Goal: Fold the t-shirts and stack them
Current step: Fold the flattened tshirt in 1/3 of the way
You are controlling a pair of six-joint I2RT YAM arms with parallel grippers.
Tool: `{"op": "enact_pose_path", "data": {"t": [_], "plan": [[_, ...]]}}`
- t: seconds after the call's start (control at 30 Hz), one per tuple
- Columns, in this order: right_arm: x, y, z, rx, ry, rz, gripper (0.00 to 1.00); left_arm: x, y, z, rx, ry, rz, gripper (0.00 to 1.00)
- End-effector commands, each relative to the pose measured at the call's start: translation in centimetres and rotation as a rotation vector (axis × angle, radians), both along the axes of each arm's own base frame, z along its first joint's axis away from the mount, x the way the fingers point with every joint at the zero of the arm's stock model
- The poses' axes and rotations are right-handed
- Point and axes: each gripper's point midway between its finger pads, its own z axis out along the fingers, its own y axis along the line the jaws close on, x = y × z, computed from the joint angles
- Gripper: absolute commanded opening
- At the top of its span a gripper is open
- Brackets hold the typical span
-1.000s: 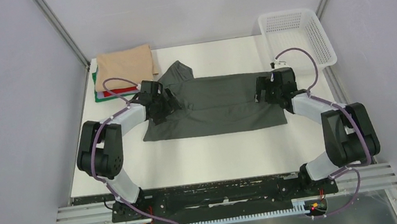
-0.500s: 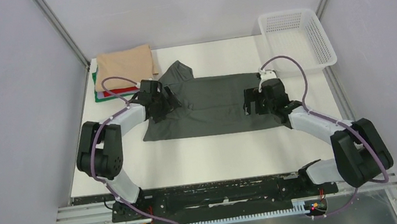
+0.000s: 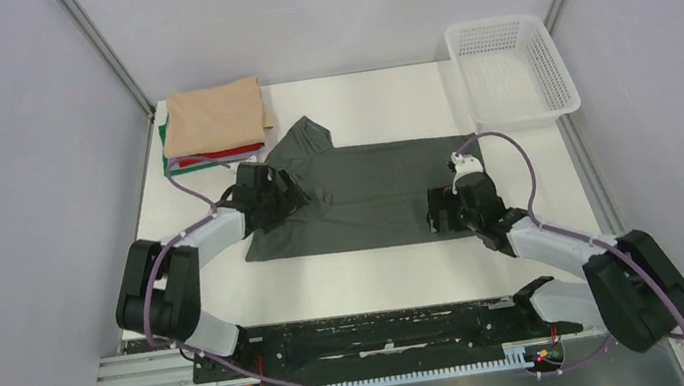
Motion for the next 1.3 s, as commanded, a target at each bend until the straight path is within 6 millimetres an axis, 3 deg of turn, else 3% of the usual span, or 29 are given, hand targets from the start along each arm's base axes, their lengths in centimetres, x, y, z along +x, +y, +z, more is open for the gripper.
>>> {"op": "enact_pose_path", "data": {"t": [0.0, 0.13, 0.23, 0.5, 0.87, 0.93, 1.0, 1.1, 1.27], "plan": [[-8.1, -1.8, -4.5, -0.031, 0.247, -0.008, 0.98, -9.7, 1.5, -4.3, 0.047, 0.270, 0.036, 1.00], [-11.5, -1.6, -4.7, -0.012, 0.309, 0.037, 0.98, -14.1, 2.1, -4.0, 0.074, 0.301, 0.056, 1.00], [-13.3, -1.7, -4.6, 0.004, 0.335, 0.035, 0.98, -16.1, 3.2, -3.5, 0.097, 0.287, 0.095, 1.00], [-16.6, 0.0, -3.8, 0.108, 0.407, 0.112, 0.98, -14.8, 3.2, -0.7, 0.057, 0.143, 0.100, 1.00], [-19.1, 1.8, -1.9, 0.198, 0.489, 0.215, 0.98, -13.9, 4.5, -0.1, 0.130, 0.105, 0.122, 1.00], [-18.6, 1.5, -1.6, 0.178, 0.467, 0.209, 0.98, -13.6, 4.6, 0.2, 0.140, 0.095, 0.121, 1.00], [-16.9, 1.2, -0.6, 0.145, 0.399, 0.182, 0.98, -13.3, 4.3, 1.0, 0.136, 0.080, 0.107, 1.00], [-13.3, 1.5, 2.7, 0.126, 0.255, 0.149, 0.98, -12.6, 4.1, 3.2, 0.125, 0.030, 0.095, 1.00], [-8.8, 3.5, 8.9, 0.180, 0.041, 0.173, 0.98, -10.3, 3.5, 8.8, 0.097, -0.110, 0.076, 1.00]]}}
